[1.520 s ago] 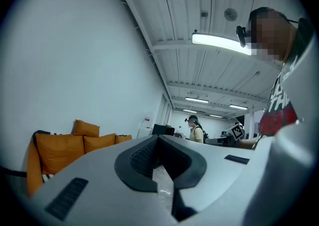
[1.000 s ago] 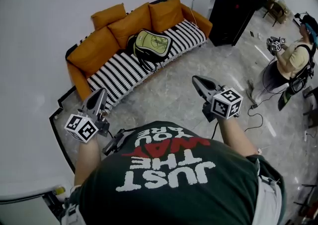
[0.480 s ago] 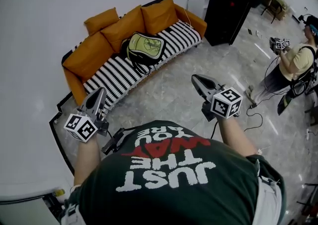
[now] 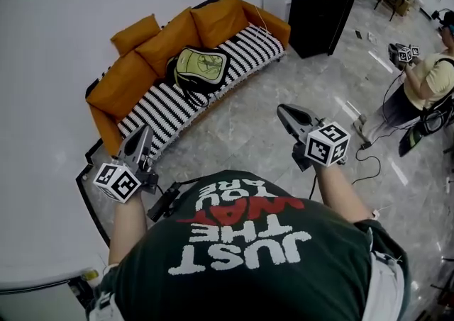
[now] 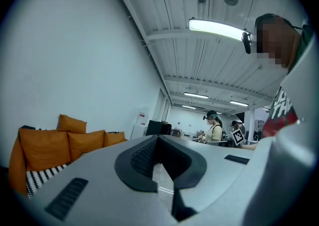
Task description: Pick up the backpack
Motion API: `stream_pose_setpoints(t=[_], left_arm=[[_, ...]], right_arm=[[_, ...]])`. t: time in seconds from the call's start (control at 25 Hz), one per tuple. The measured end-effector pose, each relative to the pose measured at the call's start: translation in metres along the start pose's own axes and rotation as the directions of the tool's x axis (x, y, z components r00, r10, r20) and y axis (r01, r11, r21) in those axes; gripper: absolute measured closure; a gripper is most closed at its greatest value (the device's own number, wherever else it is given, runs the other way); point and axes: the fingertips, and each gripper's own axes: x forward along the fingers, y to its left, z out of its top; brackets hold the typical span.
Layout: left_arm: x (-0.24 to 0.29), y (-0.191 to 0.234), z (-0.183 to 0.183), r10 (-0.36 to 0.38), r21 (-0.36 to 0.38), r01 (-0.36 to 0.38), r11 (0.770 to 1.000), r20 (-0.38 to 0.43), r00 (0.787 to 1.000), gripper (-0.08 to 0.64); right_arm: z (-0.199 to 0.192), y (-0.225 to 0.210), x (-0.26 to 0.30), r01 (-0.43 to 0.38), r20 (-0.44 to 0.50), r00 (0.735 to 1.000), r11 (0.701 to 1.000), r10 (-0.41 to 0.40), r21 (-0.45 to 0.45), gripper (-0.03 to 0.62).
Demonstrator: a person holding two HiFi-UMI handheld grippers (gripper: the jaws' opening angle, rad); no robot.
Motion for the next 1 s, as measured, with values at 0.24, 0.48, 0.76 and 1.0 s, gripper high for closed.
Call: stream_pose_setpoints(t=[0.24, 0.48, 0.76, 1.0], left_arm=[[0.023, 0.039, -0.004, -0.004, -0.024, 0.003, 1.000, -0.010, 1.000, 0.551], [0.058, 0.105, -0.008, -0.065, -0.044, 0.065, 0.997, -0.019, 0.998, 0.552], [0.124, 0.237, 0.010, -0.149, -0.085, 0.145, 0.986, -0.040, 0.988, 0.552], [0.166, 0.338, 0.046, -0.191, -0.068, 0.187, 0.980, -0.057, 0.980, 0.551]], right_arm=[[-0.005, -0.015, 0.039, 0.005, -0.027, 1.000, 1.000, -0.005, 0.009, 0.559], [-0.004, -0.026, 0.101, 0.048, -0.050, 0.998, 0.999, -0.048, 0.009, 0.558], [0.022, -0.035, 0.236, 0.128, -0.025, 0.992, 0.992, -0.127, 0.020, 0.558], [0.059, -0.039, 0.349, 0.135, -0.024, 0.991, 0.991, -0.135, 0.007, 0.558]])
